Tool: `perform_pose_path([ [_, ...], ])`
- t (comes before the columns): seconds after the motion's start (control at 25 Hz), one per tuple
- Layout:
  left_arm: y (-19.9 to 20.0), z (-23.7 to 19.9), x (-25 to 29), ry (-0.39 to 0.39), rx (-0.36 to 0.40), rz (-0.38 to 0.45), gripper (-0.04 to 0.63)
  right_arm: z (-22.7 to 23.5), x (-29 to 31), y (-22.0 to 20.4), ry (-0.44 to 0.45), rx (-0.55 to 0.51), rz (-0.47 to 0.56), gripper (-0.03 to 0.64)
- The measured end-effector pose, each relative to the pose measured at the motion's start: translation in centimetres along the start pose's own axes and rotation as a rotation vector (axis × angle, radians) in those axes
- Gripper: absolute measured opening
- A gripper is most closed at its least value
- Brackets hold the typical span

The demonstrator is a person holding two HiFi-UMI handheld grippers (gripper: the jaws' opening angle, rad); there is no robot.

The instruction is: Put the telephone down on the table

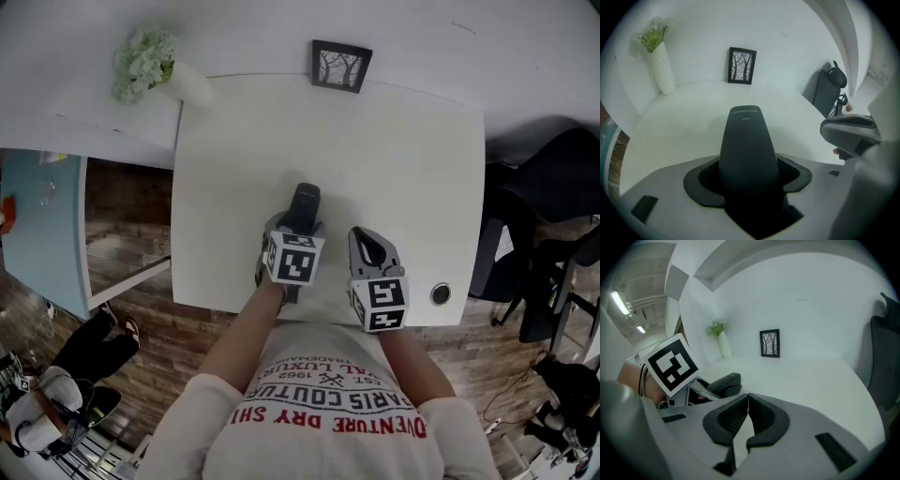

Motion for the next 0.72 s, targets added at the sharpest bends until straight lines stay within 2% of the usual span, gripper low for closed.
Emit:
perform_pose_path([
  [0.16, 0.0, 0.2, -0.5, -0.05, -0.031, 0.049, 0.364, -0.1, -0.3, 0.0, -0.001, 0.002, 0.005, 0.025],
  [0.36, 0.1, 0.2, -1.6, -0.039, 0.018, 0.089, 0.381, -0.6, -0.9, 0.2, -0.007, -0.001, 0.015, 0.025],
  [0.52, -0.2, 0.2, -3.5, -0.058, -0.008, 0.14, 0.392, -1.1, -1.9, 0.5, 0.002, 0.024, 0.032, 0.025],
  [0.72, -0.9, 0.7, -6.9, -0.024, -0.021, 0.24, 0.39, -1.7, -3.6, 0.9, -0.005, 0.011, 0.069, 0.025],
])
Point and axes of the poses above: the fingertips, and each gripper's own axes: x forward along the fingers, z to its right, y out of its top, the point moved 9 cm from there along -x, backward along the fingers, and after that the axes turned 10 degrees about -z, right-handed, at the moved point
